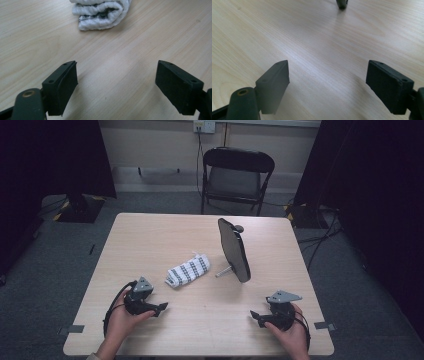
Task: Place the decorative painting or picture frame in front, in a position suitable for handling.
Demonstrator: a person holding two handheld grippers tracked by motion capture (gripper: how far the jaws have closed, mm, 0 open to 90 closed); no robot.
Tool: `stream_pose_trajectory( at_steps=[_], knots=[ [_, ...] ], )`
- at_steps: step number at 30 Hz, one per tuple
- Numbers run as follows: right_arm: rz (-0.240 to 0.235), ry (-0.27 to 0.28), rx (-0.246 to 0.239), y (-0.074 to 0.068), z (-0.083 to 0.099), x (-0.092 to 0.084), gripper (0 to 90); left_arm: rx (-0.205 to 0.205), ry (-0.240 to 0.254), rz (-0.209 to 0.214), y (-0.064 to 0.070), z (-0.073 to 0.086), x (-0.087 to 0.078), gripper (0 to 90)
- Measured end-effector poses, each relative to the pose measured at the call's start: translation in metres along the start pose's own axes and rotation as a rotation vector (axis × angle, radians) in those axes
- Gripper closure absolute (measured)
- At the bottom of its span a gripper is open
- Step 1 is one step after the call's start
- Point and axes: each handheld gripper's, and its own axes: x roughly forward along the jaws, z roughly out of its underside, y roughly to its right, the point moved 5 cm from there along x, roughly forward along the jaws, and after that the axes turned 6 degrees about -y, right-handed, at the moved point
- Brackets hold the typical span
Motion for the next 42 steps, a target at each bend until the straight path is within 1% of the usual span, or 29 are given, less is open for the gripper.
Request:
stream_pose_trajectory(
  at_steps=[4,5,6,8,10,13,14,16,17,18,19,20,22,23,24,25,26,27,29,30,32,34,35,36,37,38,40,41,42],
  knots=[
    [0.005,-0.01,0.003,0.003,0.002,-0.002,18.6,-0.014,0.004,0.026,0.002,-0.005,0.0,21.1],
    [0.007,-0.008,0.007,0.004,0.002,-0.002,18.7,-0.017,0.008,0.02,0.001,-0.007,0.0,21.9],
    [0.004,0.001,0.022,0.005,0.002,-0.004,18.8,-0.029,0.014,0.021,-0.001,-0.009,-0.001,23.0],
    [0.0,0.006,0.025,0.005,0.001,-0.005,18.9,-0.034,0.022,0.029,-0.002,-0.01,-0.002,24.5],
    [0.009,0.01,0.02,0.007,0.0,-0.005,19.5,-0.032,0.032,0.018,-0.004,-0.014,-0.004,30.3],
    [0.01,0.007,0.02,0.008,0.0,-0.005,19.7,-0.037,0.048,0.023,-0.005,-0.021,-0.007,32.4],
    [0.008,0.003,0.019,0.008,0.0,-0.004,19.6,-0.026,0.049,0.016,-0.006,-0.023,-0.008,34.6],
    [0.005,-0.003,0.007,0.007,-0.001,-0.003,19.7,-0.016,0.052,0.002,-0.009,-0.028,-0.008,35.7],
    [0.01,0.0,0.0,0.006,-0.002,-0.003,19.9,-0.014,0.061,-0.003,-0.01,-0.031,-0.008,36.0],
    [0.01,0.0,-0.003,0.006,-0.004,-0.004,19.9,-0.003,0.074,-0.004,-0.012,-0.036,-0.006,37.3],
    [0.002,0.006,-0.004,0.005,-0.006,-0.003,19.9,0.003,0.075,-0.005,-0.012,-0.039,-0.005,38.8],
    [0.0,0.011,-0.002,0.005,-0.007,-0.003,20.1,0.015,0.075,-0.002,-0.012,-0.044,-0.003,38.9],
    [-0.002,0.011,-0.008,0.004,-0.008,-0.002,20.5,0.024,0.082,0.004,-0.01,-0.055,0.002,42.0],
    [-0.005,0.009,-0.012,0.004,-0.009,-0.001,20.8,0.042,0.084,0.004,-0.01,-0.061,0.005,42.7],
    [-0.002,0.009,-0.015,0.004,-0.009,0.0,20.9,0.066,0.087,-0.011,-0.01,-0.067,0.008,43.2],
    [-0.001,0.009,-0.014,0.005,-0.009,0.0,20.9,0.073,0.082,-0.008,-0.009,-0.072,0.012,43.3],
    [-0.006,0.01,-0.01,0.006,-0.009,-0.001,20.9,0.102,0.066,-0.001,-0.006,-0.082,0.021,44.1],
    [-0.006,0.01,-0.01,0.006,-0.009,-0.001,20.9,0.102,0.066,-0.001,-0.006,-0.082,0.021,44.6],
    [-0.005,0.008,-0.018,0.006,-0.009,-0.001,20.9,0.116,0.051,0.013,-0.004,-0.09,0.028,45.2],
    [-0.008,0.012,-0.017,0.007,-0.009,-0.001,20.9,0.11,0.043,0.015,-0.005,-0.094,0.031,45.6],
    [-0.008,0.014,-0.015,0.007,-0.009,-0.001,21.0,0.091,0.034,0.032,-0.005,-0.1,0.037,45.3],
    [-0.012,0.012,-0.015,0.008,-0.008,-0.001,21.0,0.076,0.022,0.027,-0.006,-0.104,0.043,44.6],
    [-0.008,0.007,-0.024,0.008,-0.007,0.0,21.1,0.077,0.021,0.031,-0.007,-0.105,0.047,45.0],
    [-0.008,0.007,-0.024,0.008,-0.007,0.0,21.1,0.079,0.009,0.027,-0.008,-0.106,0.05,45.0],
    [-0.01,0.006,-0.022,0.009,-0.007,0.0,21.1,0.075,0.01,0.026,-0.009,-0.107,0.054,44.4],
    [-0.01,0.006,-0.022,0.009,-0.007,0.0,21.1,0.065,0.01,0.041,-0.009,-0.107,0.057,44.4],
    [-0.017,0.015,-0.018,0.01,-0.009,0.001,21.2,0.07,0.011,0.034,-0.01,-0.107,0.063,43.6],
    [-0.017,0.014,-0.022,0.01,-0.01,0.0,21.4,0.072,-0.004,0.042,-0.01,-0.106,0.067,43.6],
    [-0.017,0.018,-0.021,0.01,-0.011,0.001,21.4,0.08,-0.026,0.038,-0.01,-0.103,0.07,43.7]
  ],
)
